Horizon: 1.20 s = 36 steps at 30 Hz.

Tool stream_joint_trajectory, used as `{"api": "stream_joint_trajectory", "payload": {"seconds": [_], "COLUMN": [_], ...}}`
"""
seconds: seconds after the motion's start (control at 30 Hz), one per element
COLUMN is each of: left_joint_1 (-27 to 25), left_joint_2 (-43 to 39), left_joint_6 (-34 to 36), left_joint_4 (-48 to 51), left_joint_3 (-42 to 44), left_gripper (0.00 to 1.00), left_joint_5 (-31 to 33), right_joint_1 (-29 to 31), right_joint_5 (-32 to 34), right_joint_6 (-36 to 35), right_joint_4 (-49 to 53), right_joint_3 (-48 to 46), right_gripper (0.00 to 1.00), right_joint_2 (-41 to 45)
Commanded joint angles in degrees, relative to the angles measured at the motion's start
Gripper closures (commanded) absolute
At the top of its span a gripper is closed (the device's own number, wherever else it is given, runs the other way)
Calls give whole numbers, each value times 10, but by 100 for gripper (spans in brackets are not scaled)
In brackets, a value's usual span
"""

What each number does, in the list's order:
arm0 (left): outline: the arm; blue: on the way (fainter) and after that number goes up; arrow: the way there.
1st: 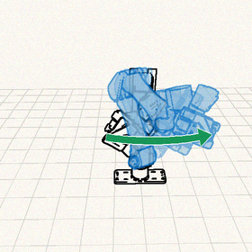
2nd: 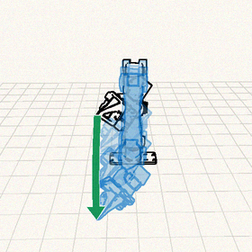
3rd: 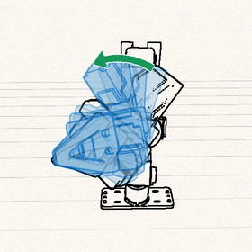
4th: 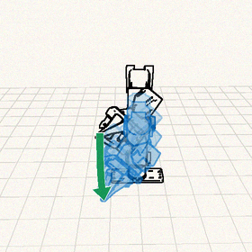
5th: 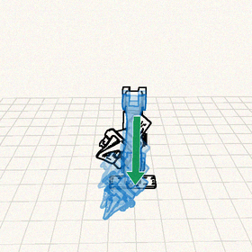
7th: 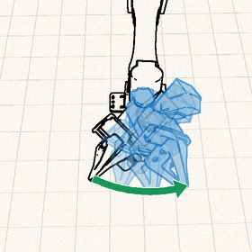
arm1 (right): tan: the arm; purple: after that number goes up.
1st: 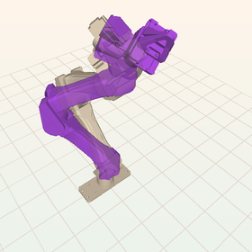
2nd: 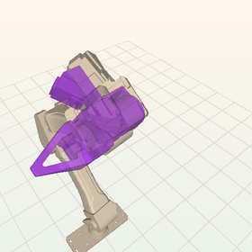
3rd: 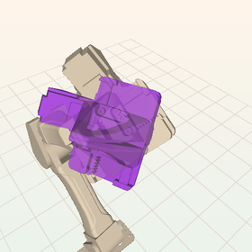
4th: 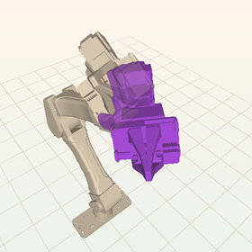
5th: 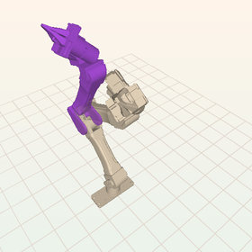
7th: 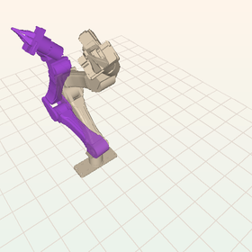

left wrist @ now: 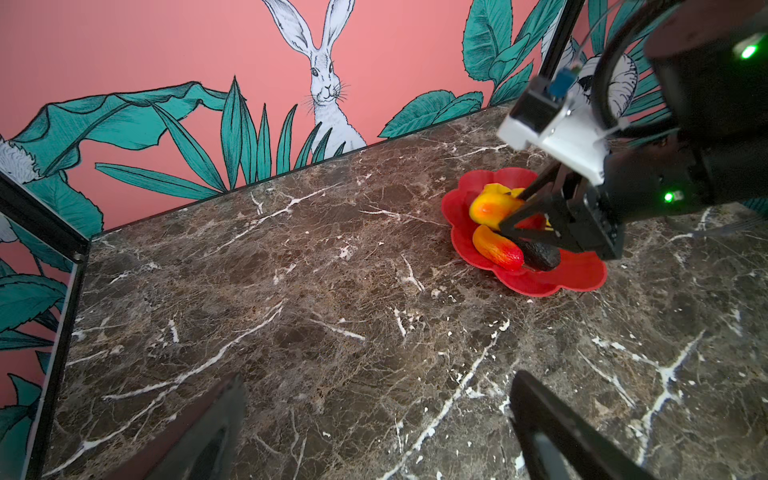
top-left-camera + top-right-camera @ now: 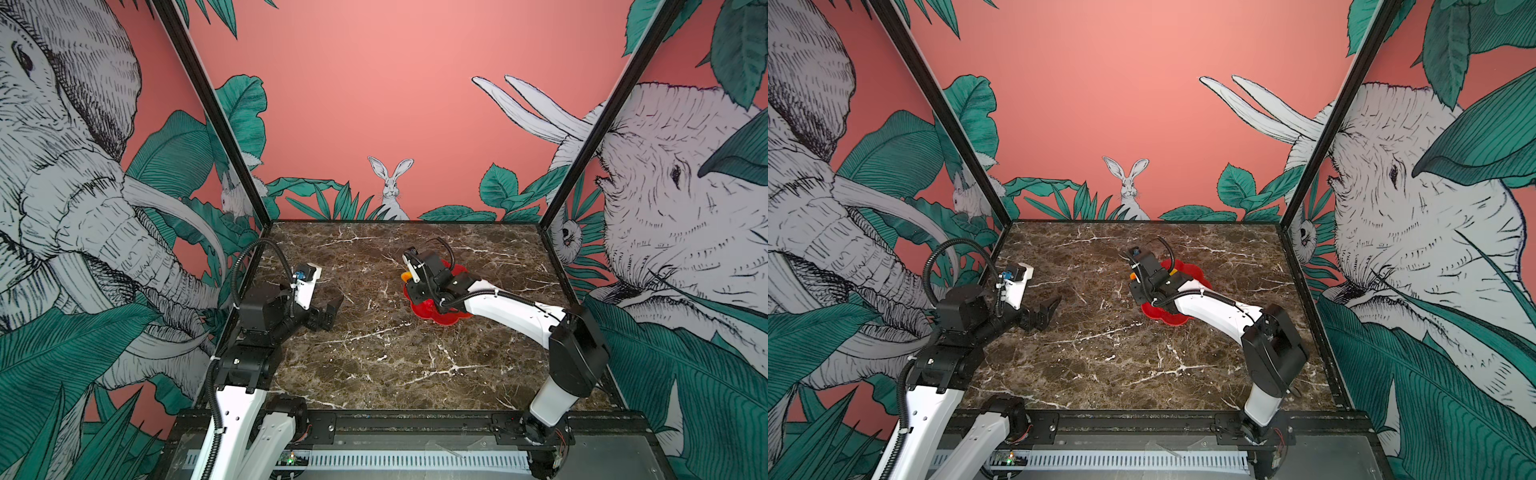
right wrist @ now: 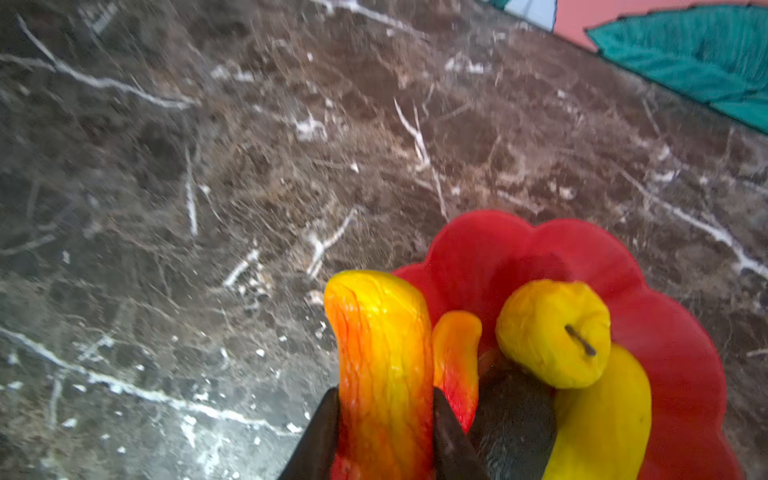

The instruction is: Place and organize the fake fruits in the fruit bowl

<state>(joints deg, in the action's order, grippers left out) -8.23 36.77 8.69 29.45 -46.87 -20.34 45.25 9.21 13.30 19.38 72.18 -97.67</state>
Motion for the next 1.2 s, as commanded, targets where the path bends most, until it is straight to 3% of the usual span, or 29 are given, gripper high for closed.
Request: {"api": "stream_joint_trajectory", "payload": {"seconds": [0.0, 0.37, 0.57, 0.7, 0.9, 1.0, 1.1, 1.17], "left_joint_1": [-1, 0, -1, 0, 0, 0, 0, 0], "left_joint_2": [-2, -3, -1, 0, 4, 10, 24, 37], "left_joint_6": [7, 8, 7, 8, 8, 7, 5, -5], "left_joint_4": [1, 1, 1, 1, 0, -2, -6, -9], "left_joint_3": [3, 4, 4, 4, 2, -1, -11, -22], "left_gripper": [0, 0, 0, 0, 0, 0, 0, 0], "left_joint_5": [-5, -3, -4, -4, -2, -1, -1, 14], "right_joint_1": [-4, -16, -22, -24, -28, -38, -66, -113], "right_joint_5": [20, 19, 19, 20, 28, 41, 57, 44], "right_joint_6": [1, 18, 20, 19, 2, -27, -62, -72], "right_joint_4": [29, 12, 13, 18, 33, 40, 0, -48], "right_joint_3": [-10, -24, -33, -33, -32, -41, -92, -148], "right_gripper": [71, 71, 66, 50, 37, 24, 2, 0], "right_joint_2": [-3, -53, -57, -51, -6, 49, 153, 239]}}
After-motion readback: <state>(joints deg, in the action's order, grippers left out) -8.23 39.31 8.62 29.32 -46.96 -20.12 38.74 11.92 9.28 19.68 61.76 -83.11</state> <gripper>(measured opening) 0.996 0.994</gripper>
